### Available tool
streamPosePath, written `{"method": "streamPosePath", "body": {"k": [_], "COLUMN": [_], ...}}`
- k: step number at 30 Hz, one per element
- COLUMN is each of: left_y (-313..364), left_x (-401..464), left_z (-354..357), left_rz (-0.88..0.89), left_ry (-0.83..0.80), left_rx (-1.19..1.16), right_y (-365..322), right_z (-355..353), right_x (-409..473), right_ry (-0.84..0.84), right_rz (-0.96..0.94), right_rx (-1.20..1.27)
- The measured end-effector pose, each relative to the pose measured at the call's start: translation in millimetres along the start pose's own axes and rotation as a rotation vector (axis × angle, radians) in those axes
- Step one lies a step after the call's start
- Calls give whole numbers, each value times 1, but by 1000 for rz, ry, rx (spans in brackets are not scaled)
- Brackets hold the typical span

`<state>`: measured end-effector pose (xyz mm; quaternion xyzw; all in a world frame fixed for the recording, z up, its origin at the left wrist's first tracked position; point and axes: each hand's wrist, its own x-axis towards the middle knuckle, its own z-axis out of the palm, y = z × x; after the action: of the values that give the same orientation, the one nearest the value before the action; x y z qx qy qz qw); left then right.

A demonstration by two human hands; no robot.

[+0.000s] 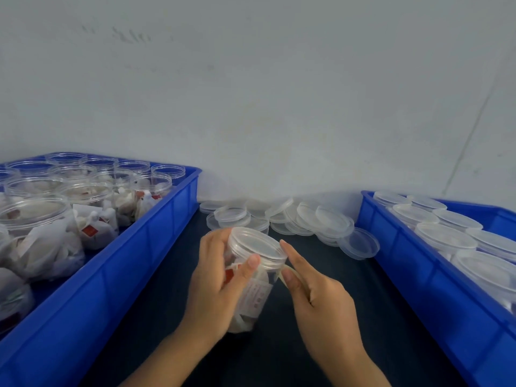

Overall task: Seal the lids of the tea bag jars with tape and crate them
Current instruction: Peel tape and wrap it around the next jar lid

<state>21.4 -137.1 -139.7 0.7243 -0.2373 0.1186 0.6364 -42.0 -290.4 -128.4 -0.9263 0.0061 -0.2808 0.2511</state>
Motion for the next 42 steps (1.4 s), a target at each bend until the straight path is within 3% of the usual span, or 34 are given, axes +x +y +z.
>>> {"method": "streamPosePath", "body": {"k": [4,8,14,19,30,38,42], "left_y": [1,-2,-5,-3,-5,-6,-1], "left_x": [-3,6,9,13,15,17,8], "left_z": [7,1,-6,-11,-13,-14,-10], "left_rz": [-8,-34,-57,-60,-117,-161,-97], "left_ry": [55,95,103,33,-205,-329,-231], "left_rx": [179,68,-28,-103,-245,-331,-217], "right_y": [-6,-10,-8,3,16,10,6], "right_z": [5,2,-9,-25,-21,-16,-9], "right_x": [-5,-6,1,7,10,5,0], "right_ry": [-2,-31,-170,-142,-207,-96,20], "right_rz": [-69,-150,58,-57,23,-56,-46], "right_rx": [-44,-29,125,72,131,63,24]}}
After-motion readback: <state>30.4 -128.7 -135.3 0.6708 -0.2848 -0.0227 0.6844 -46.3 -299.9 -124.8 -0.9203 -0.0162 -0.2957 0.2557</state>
